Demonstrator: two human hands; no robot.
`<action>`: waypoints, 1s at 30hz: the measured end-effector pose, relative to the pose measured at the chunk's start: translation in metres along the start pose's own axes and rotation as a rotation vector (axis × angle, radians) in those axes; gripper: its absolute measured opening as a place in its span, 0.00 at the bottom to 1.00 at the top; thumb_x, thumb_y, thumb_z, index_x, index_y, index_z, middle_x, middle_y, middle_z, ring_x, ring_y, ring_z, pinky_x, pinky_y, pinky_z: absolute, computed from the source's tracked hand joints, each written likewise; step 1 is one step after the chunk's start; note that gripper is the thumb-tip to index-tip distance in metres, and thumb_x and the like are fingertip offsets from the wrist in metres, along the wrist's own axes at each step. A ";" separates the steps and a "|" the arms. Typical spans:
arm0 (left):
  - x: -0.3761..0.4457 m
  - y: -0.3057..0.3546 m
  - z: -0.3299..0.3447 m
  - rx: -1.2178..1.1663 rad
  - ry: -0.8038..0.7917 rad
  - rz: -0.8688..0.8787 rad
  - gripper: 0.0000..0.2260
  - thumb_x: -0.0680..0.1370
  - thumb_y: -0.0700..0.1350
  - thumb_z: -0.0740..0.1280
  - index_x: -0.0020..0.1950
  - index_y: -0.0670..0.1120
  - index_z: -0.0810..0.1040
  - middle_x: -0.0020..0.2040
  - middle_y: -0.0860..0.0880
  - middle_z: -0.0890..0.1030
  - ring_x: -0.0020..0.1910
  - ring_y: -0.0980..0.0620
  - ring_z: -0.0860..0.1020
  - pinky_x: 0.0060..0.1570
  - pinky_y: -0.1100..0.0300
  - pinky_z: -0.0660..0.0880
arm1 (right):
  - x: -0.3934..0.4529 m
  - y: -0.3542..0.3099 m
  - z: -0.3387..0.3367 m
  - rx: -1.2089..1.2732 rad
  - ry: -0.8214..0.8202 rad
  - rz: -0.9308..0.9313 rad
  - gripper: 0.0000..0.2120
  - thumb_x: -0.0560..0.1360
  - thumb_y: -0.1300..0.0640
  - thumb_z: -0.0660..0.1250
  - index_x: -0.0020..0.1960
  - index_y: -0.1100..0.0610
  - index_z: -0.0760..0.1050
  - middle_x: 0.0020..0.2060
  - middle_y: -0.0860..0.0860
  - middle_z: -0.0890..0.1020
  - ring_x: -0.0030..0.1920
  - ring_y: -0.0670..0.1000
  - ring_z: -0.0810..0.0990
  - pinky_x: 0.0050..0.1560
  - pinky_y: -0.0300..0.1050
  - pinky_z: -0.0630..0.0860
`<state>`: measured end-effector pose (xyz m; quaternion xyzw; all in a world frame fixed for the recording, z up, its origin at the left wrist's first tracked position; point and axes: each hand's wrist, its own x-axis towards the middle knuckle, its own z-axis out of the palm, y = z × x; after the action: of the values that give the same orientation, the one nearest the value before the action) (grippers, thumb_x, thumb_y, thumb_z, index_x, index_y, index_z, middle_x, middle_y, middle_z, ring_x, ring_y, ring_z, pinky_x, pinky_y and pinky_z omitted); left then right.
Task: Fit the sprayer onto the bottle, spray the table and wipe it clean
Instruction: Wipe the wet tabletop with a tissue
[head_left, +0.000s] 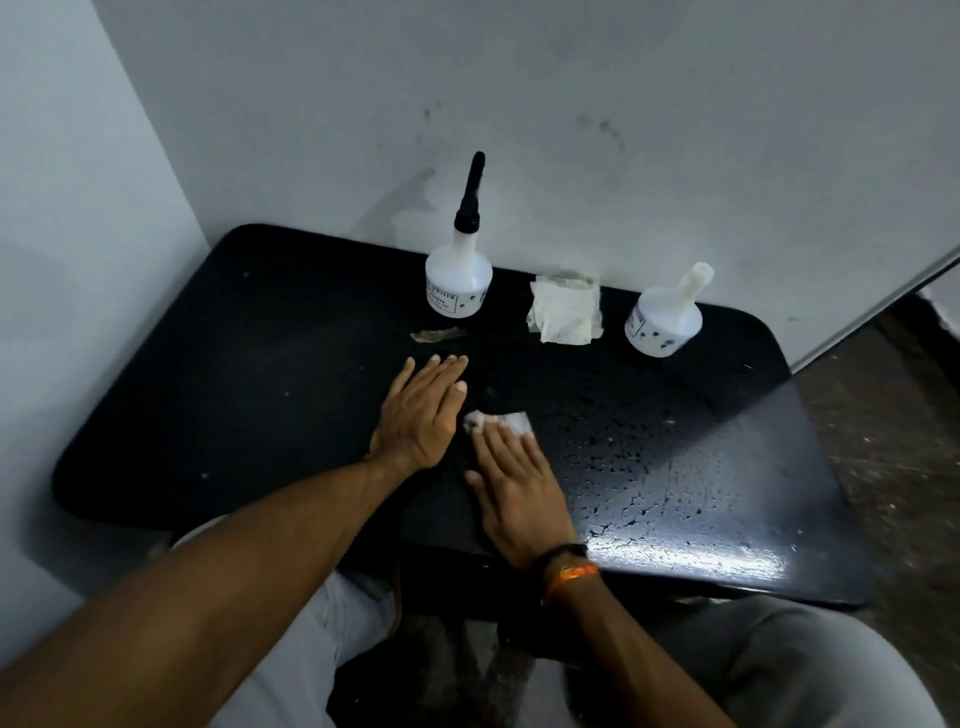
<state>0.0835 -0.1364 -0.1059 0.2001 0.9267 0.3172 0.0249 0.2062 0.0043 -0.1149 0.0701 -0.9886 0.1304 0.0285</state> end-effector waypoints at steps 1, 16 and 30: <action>0.000 0.000 0.001 0.011 -0.017 -0.006 0.21 0.86 0.49 0.50 0.80 0.50 0.62 0.80 0.52 0.63 0.80 0.56 0.56 0.80 0.55 0.43 | 0.000 0.009 -0.001 -0.015 0.011 0.055 0.27 0.85 0.48 0.52 0.81 0.55 0.55 0.80 0.52 0.58 0.81 0.51 0.53 0.80 0.53 0.49; 0.020 -0.005 -0.032 -0.093 -0.236 -0.123 0.23 0.86 0.55 0.41 0.82 0.56 0.54 0.83 0.54 0.51 0.81 0.55 0.43 0.78 0.48 0.32 | 0.072 -0.059 0.014 -0.048 -0.160 0.018 0.30 0.83 0.48 0.52 0.82 0.56 0.49 0.81 0.57 0.49 0.81 0.61 0.43 0.79 0.61 0.40; -0.005 -0.004 -0.052 0.260 -0.417 -0.148 0.25 0.86 0.52 0.50 0.83 0.53 0.49 0.83 0.49 0.46 0.82 0.43 0.41 0.78 0.40 0.38 | -0.075 -0.010 -0.007 -0.073 -0.053 0.314 0.32 0.83 0.40 0.45 0.82 0.53 0.43 0.82 0.50 0.47 0.81 0.50 0.41 0.80 0.51 0.39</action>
<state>0.0774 -0.1708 -0.0671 0.1943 0.9466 0.1448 0.2125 0.2824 0.0062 -0.1111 -0.0832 -0.9918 0.0954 -0.0160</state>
